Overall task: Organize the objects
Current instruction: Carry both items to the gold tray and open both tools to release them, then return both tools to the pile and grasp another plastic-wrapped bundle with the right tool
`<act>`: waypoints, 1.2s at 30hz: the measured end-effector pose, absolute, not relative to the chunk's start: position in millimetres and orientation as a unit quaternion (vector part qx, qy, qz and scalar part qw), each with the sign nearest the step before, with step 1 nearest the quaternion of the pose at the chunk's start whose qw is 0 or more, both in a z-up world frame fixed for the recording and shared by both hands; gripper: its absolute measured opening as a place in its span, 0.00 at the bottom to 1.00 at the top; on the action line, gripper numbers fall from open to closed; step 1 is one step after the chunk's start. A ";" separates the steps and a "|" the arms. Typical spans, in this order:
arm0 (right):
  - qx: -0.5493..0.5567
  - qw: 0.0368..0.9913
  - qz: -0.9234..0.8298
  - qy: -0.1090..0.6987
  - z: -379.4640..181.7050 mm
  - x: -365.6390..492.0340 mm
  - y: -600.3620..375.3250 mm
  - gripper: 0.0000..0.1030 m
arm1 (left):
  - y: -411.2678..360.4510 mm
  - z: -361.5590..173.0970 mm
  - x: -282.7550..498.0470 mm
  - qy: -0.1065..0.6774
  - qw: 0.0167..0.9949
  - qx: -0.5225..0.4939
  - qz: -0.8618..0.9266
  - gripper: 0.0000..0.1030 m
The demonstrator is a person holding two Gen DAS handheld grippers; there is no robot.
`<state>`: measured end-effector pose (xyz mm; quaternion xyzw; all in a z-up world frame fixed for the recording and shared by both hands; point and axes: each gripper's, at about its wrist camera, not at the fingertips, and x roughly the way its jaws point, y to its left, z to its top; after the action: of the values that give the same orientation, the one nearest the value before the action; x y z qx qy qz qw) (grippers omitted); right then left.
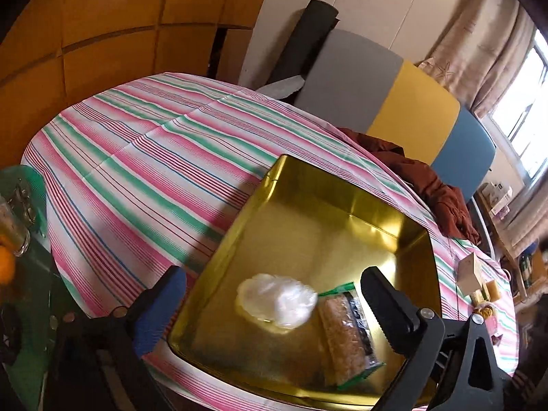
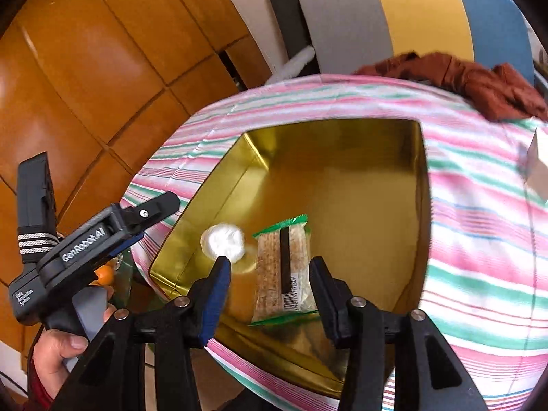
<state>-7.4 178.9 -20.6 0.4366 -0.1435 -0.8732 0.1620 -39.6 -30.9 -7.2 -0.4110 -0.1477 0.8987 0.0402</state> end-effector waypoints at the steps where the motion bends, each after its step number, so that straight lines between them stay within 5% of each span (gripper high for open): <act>1: 0.432 0.160 -0.877 -0.138 -18.4 -6.3 178.4 0.47 | -27.8 -6.5 -38.0 -0.143 0.038 -0.411 0.900 1.00; 14: 0.382 0.109 -0.913 -0.089 7.8 24.2 216.6 0.47 | 18.2 -4.4 -22.8 -0.118 0.098 -0.421 0.894 1.00; 36: 0.374 -0.015 -0.918 -0.133 -1.0 76.6 342.3 0.47 | 141.6 6.2 18.4 -0.019 0.214 -0.417 0.883 1.00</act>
<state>76.6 342.3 -1.0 0.3739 -0.1331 -0.9177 -0.0154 18.4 141.6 6.2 -0.4167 -0.0190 0.8832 0.2144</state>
